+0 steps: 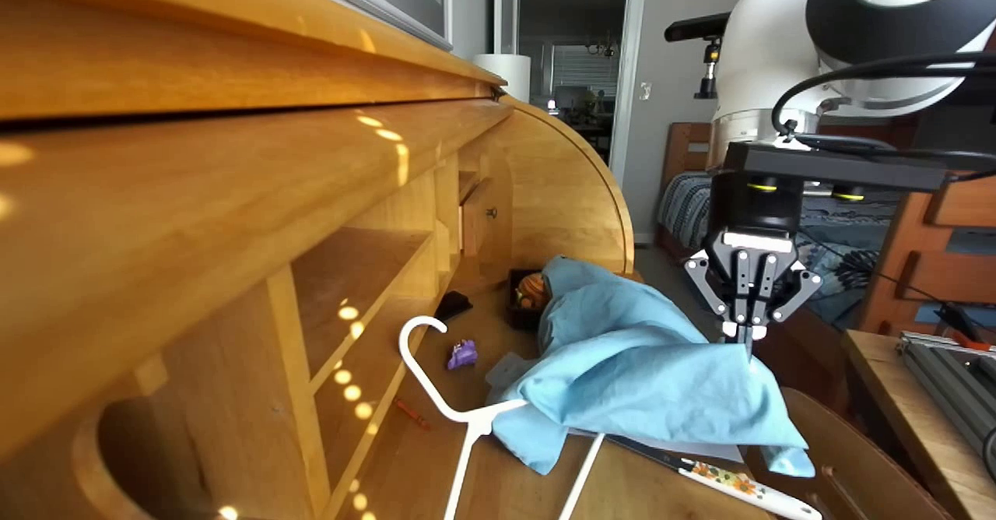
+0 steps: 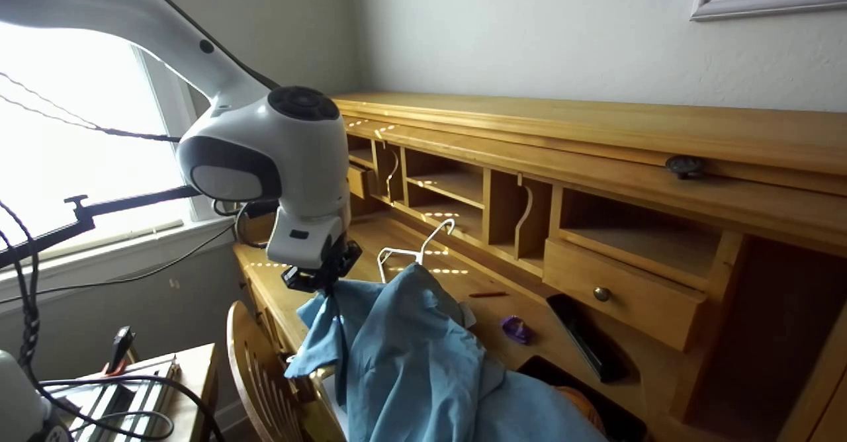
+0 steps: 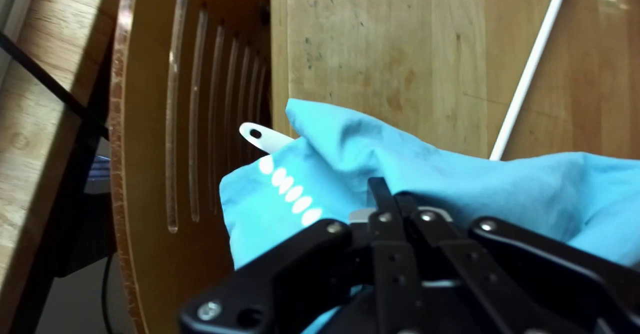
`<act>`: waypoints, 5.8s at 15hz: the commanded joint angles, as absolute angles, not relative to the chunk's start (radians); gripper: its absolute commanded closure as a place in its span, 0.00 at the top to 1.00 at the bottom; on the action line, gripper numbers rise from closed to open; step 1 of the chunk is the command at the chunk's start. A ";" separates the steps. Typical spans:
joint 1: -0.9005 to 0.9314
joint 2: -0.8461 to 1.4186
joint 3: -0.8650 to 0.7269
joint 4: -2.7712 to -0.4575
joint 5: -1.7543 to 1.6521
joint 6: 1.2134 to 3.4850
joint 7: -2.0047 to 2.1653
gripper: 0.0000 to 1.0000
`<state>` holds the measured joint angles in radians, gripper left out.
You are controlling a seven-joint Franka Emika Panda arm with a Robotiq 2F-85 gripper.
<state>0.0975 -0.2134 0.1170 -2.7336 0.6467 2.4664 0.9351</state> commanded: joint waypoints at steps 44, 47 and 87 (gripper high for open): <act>-0.257 0.402 -0.221 -2.077 0.753 2.563 1.570 0.95; -0.265 0.471 -0.209 -2.010 0.792 2.545 1.581 0.93; -0.207 0.415 -0.115 -1.839 0.816 2.860 1.510 0.55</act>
<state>-0.2057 0.4373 -0.1179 -1.8102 0.7847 2.8369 1.5316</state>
